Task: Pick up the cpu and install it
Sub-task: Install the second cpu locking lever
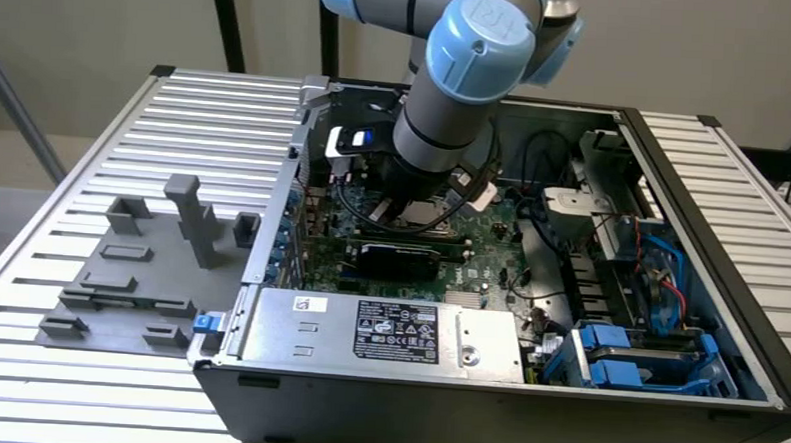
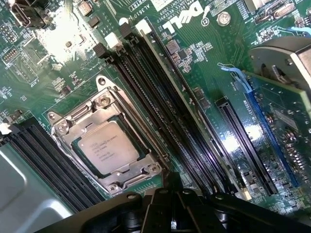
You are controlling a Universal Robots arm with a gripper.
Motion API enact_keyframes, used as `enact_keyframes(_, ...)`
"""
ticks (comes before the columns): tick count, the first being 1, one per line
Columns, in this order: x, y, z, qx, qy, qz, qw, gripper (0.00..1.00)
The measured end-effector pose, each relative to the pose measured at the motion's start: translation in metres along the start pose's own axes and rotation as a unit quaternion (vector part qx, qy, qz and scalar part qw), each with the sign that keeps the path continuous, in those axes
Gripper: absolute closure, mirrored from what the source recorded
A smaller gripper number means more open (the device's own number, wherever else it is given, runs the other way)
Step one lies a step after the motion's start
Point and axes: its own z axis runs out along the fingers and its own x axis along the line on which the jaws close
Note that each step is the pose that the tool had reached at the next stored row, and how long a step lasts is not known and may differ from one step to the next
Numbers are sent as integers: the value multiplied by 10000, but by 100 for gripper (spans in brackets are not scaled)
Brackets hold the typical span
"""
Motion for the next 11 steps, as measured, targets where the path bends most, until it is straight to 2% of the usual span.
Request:
enact_keyframes(6,1,-3,-11,-67,-99,23,9999,89)
enact_keyframes(11,19,-47,-161,-59,-132,34,9999,89)
